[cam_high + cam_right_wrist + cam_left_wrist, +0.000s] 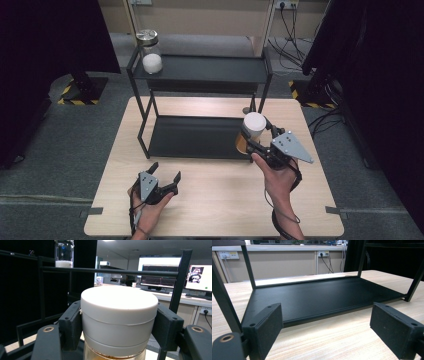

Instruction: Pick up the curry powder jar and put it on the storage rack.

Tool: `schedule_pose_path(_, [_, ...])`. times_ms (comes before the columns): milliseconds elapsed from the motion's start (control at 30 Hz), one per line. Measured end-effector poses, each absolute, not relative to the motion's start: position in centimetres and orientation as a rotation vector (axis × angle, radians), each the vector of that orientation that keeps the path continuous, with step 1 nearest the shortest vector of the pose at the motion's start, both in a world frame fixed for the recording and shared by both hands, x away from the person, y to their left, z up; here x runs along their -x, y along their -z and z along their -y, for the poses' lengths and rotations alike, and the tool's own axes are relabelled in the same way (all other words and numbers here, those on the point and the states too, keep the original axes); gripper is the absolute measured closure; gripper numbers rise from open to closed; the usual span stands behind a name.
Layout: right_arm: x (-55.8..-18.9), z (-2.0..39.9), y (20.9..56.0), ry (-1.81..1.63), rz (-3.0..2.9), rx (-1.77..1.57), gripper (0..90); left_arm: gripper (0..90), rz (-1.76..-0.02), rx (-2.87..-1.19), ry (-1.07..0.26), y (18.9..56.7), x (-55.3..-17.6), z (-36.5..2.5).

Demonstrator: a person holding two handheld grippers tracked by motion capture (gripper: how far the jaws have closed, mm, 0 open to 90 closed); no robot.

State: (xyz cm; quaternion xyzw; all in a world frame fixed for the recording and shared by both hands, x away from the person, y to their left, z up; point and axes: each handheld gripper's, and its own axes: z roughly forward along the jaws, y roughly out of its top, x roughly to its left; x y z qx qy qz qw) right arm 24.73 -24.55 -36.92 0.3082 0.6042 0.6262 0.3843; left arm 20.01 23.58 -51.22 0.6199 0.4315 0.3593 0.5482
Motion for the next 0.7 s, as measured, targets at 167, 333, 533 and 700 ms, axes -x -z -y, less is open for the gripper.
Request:
schedule_pose_path(167, [-24.9,24.6,36.3,-1.599,-1.526,-0.779,33.7,10.6,-1.023,-1.468,-0.851,51.2,-20.0,-23.6])
schedule_pose_path(333, [-25.0,24.6,35.7,-1.599,-1.516,-0.775,33.7,10.6,-1.022,-1.469,-0.85,51.2,-20.0,-23.6])
schedule_pose_path(533, [-25.3,24.5,35.0,-1.604,-1.504,-0.773,33.7,10.6,-1.016,-1.472,-0.85,51.2,-20.1,-23.6])
schedule_pose_path(700, [-25.4,24.4,34.7,-1.61,-1.495,-0.777,33.7,10.6,-1.017,-1.47,-0.849,51.2,-20.1,-23.6])
